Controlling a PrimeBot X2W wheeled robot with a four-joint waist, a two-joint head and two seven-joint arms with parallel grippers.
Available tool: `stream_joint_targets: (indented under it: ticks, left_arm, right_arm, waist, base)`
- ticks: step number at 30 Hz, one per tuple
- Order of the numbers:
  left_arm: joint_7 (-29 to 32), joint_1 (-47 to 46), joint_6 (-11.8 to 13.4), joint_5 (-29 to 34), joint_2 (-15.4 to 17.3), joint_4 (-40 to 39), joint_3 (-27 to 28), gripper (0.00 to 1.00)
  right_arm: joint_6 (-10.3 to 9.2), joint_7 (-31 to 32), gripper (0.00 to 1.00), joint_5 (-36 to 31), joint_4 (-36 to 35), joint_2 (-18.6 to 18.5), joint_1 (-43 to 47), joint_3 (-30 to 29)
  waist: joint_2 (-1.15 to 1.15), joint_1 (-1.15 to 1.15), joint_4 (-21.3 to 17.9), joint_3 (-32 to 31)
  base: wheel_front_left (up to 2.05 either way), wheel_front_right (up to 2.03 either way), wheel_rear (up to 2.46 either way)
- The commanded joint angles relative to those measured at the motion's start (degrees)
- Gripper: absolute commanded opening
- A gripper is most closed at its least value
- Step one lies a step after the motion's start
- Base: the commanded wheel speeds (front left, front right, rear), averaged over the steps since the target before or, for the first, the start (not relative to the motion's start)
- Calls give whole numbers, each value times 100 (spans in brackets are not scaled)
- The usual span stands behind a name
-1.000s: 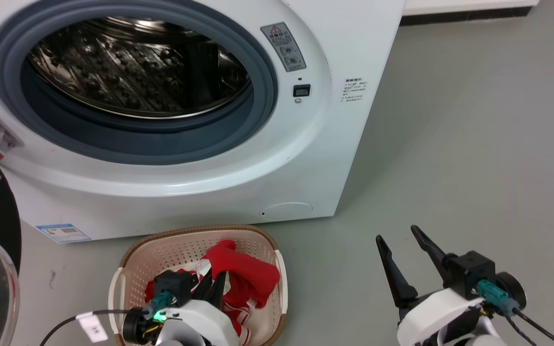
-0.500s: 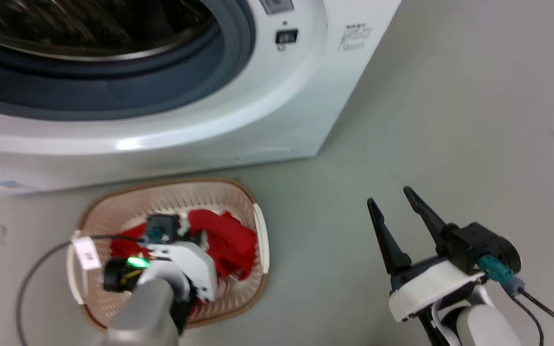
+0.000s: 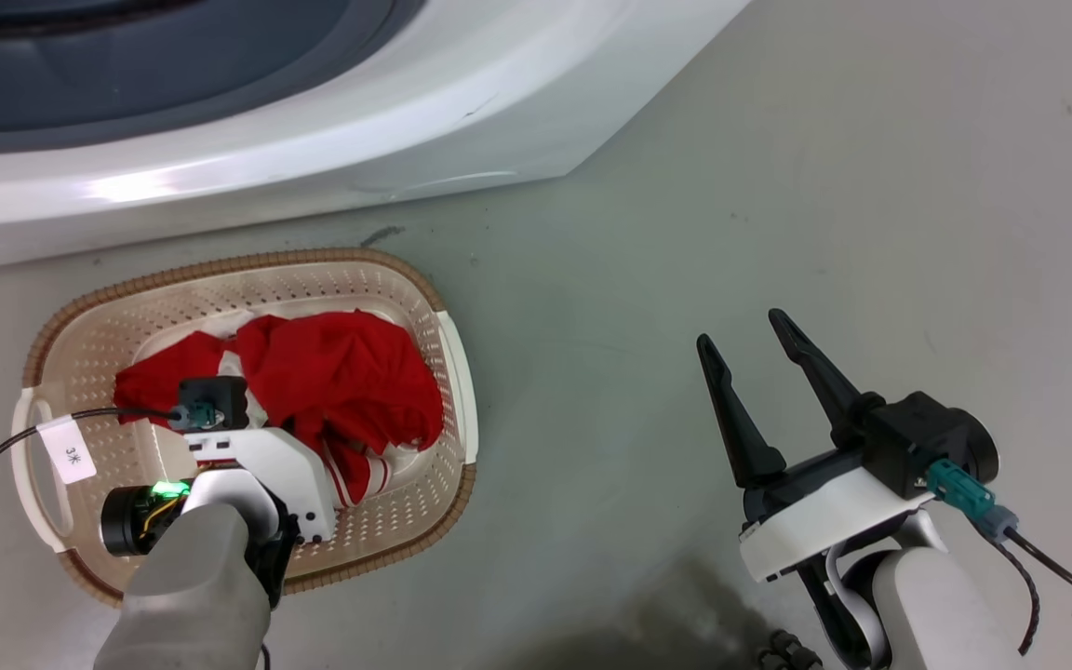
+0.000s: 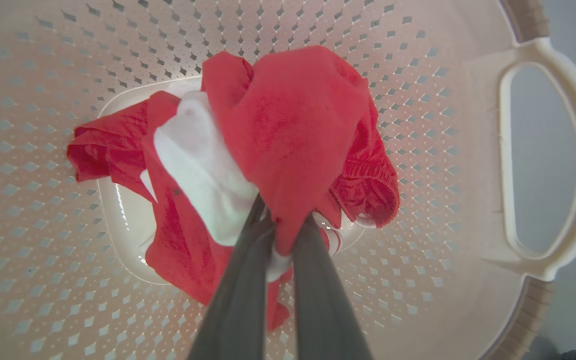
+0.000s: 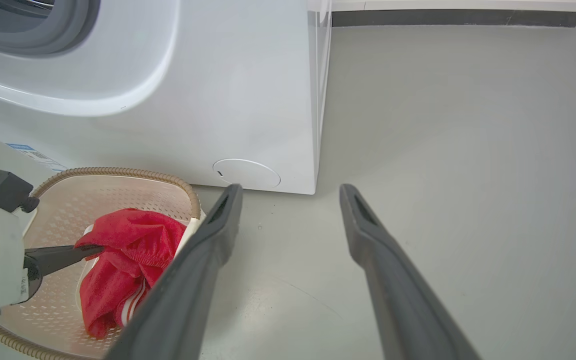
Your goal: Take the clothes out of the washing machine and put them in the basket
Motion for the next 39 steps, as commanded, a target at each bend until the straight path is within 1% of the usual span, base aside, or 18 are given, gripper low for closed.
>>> stream_joint_targets:
  ticks: [1, 2, 3, 4, 7, 12, 18, 25, 31, 39]
  left_arm:
    - [43, -103, -55, -65, -14, 20, 22, 0]
    - [50, -104, -84, -80, -28, 29, 17, 5]
    - [7, -96, -96, -91, -42, 37, 10, 37]
    - [-47, -81, -115, -80, -46, 37, -11, 100]
    - [-225, -25, -177, -14, -108, 11, -109, 100]
    - [-381, 274, -331, -46, -221, -269, -189, 100]
    - [-382, 925, -362, 90, -246, -1551, -26, 100]
    - [-385, 1867, -171, 483, -405, -3088, 440, 100]
    - [-385, 2581, 11, 886, -519, -4293, 763, 100]
    - [-385, 3170, 177, 1276, -595, -5496, 1008, 100]
  right_arm:
    - [-4, -36, 100, -1, 23, 7, -110, 0]
    - [-4, -35, 100, -14, 38, 6, -139, -6]
    - [-3, -34, 100, -26, 52, 7, -169, -11]
    - [-3, -40, 100, -41, 72, 5, -177, -17]
    - [-4, -52, 100, -80, 159, 5, -185, -46]
    - [-4, -39, 100, -111, 331, 3, -69, -139]
    - [-4, 43, 100, -242, 448, 1, 167, -333]
    - [-3, 163, 100, -387, 468, 1, 568, -663]
    - [-4, 267, 100, -544, 340, 2, 886, -849]
    - [-4, 281, 100, -632, -102, 2, 1347, -1081]
  waist:
    - [0, -1, 13, 97]
    - [0, -1, 36, 91]
    - [0, -1, 61, 64]
    - [0, -1, 85, 13]
    - [0, -1, 159, -241]
    - [0, -1, 343, -984]
    - [0, -1, 634, -1871]
    - [0, -1, 931, -2704]
    - [0, -1, 1043, -3291]
    - [0, -1, 1173, -3816]
  base:
    - [0, 0, 0]
    - [0, 0, 0]
    - [0, 0, 0]
    - [0, 0, 0]
    - [0, 0, 0]
    - [0, 0, 0]
    - [0, 0, 0]
    - [0, 0, 0]
    - [0, 0, 0]
    - [0, 0, 0]
